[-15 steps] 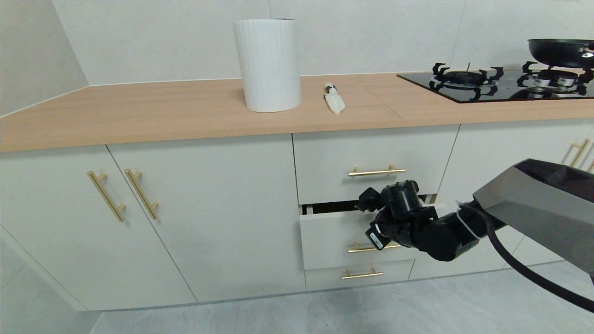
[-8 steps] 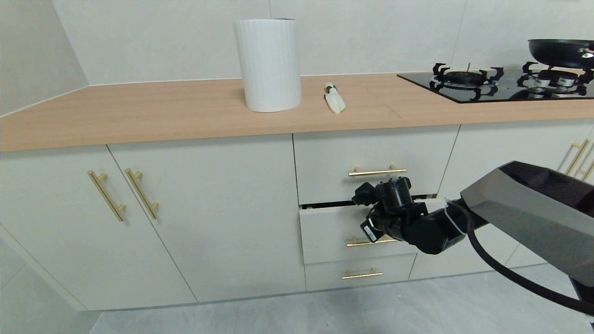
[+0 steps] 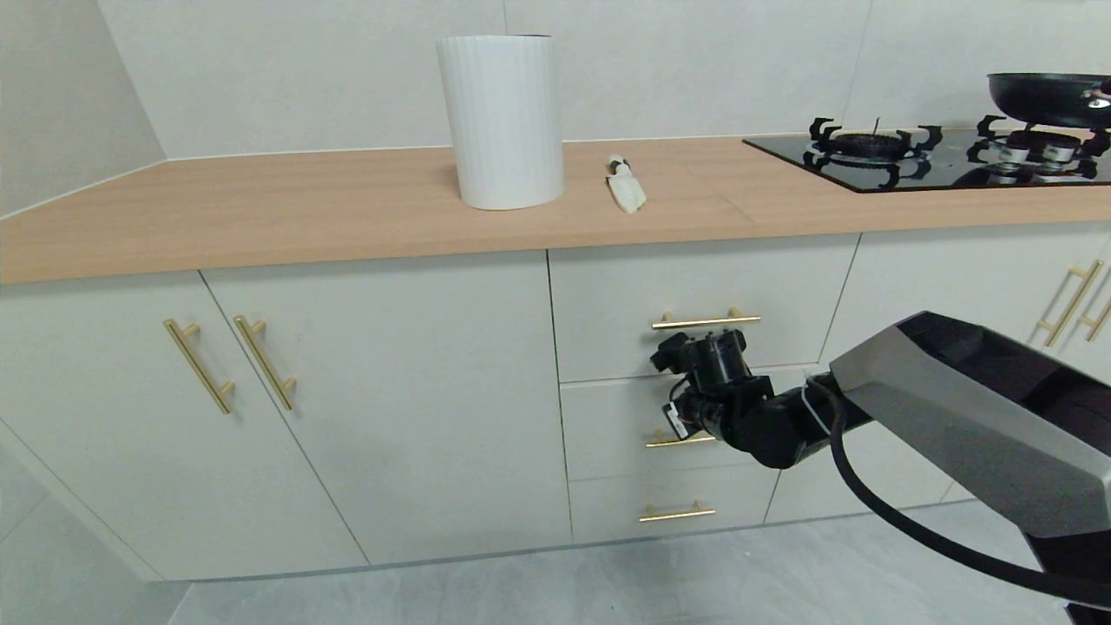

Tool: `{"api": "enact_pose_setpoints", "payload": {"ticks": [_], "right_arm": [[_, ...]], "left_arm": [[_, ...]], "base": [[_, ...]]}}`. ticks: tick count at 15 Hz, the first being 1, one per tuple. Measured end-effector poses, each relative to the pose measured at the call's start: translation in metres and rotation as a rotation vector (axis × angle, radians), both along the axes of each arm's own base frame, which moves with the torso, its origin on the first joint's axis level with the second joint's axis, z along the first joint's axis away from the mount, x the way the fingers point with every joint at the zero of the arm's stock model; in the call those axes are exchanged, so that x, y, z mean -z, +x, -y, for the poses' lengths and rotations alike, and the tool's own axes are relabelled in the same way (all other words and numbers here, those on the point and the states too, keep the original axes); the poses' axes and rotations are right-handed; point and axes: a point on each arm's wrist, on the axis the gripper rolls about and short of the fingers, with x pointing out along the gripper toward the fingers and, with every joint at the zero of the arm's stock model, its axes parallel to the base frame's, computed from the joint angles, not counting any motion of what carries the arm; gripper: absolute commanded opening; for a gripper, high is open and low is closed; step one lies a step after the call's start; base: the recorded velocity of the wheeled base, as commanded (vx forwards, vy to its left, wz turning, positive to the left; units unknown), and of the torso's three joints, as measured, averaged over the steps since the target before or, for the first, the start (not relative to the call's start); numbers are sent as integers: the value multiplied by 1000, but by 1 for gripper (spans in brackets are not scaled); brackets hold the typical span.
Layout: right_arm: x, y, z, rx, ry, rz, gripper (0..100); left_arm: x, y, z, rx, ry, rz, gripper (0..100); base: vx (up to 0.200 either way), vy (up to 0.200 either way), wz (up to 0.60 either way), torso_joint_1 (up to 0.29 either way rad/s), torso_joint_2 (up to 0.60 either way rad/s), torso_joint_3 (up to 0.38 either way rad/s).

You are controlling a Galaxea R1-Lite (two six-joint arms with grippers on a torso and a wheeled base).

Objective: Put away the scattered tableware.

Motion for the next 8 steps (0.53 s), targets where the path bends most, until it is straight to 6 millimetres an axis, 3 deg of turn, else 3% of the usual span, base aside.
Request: {"api": "enact_pose_setpoints", "payload": {"ticks": [4,8], "right_arm": [[4,0,-1,3,-5,-7,0],[0,-35,-7,-84,-19,-69,0]], "left_arm": [[0,0,0,0,0,0,100],[0,0,0,0,0,0,100]], "base": [[0,0,0,0,0,0],[0,0,0,0,0,0]]}}
